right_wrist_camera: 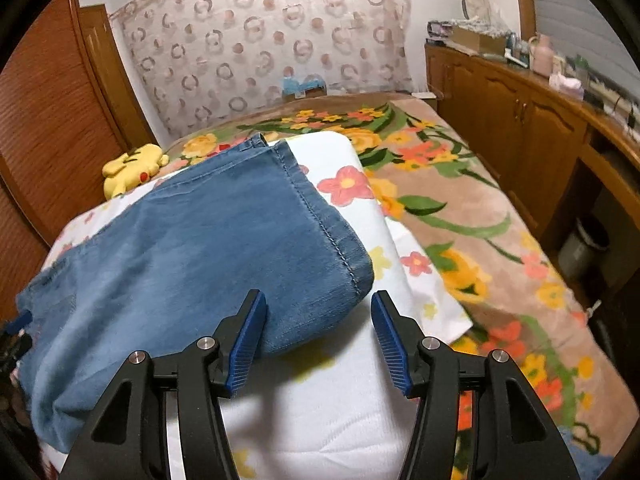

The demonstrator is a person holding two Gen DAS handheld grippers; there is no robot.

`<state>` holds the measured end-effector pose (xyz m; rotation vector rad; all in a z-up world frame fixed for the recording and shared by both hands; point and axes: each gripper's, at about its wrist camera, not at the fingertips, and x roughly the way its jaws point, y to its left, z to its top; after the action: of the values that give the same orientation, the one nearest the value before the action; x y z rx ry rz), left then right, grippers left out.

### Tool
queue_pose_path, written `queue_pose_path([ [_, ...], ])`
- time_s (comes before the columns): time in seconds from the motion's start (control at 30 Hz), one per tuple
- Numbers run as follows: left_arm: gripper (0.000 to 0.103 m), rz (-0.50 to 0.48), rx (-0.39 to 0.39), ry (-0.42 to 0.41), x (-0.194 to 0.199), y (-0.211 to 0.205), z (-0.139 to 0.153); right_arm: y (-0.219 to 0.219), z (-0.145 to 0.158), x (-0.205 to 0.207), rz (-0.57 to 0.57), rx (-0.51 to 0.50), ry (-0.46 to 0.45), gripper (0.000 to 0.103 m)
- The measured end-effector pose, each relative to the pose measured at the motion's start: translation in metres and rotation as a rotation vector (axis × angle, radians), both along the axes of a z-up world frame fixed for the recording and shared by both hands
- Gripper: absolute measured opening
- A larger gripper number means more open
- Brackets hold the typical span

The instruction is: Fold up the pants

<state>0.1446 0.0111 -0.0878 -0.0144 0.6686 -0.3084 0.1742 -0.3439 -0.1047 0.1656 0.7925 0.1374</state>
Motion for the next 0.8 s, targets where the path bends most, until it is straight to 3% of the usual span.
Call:
queue_pose_path([
  [0.4, 0.083, 0.009, 0.003, -0.008, 0.0, 0.001, 0.0, -0.009, -0.006, 0.02, 0.006, -0.018, 0.036, 0.057],
  [0.63, 0.083, 0.017, -0.001, -0.026, -0.003, 0.003, 0.004, -0.002, 0.01, 0.013, 0.063, -0.044, -0.012, 0.009],
  [0.8, 0.083, 0.038, 0.009, -0.028, -0.009, 0.008, 0.012, 0.012, 0.034, -0.002, 0.132, -0.06, -0.085, 0.006],
])
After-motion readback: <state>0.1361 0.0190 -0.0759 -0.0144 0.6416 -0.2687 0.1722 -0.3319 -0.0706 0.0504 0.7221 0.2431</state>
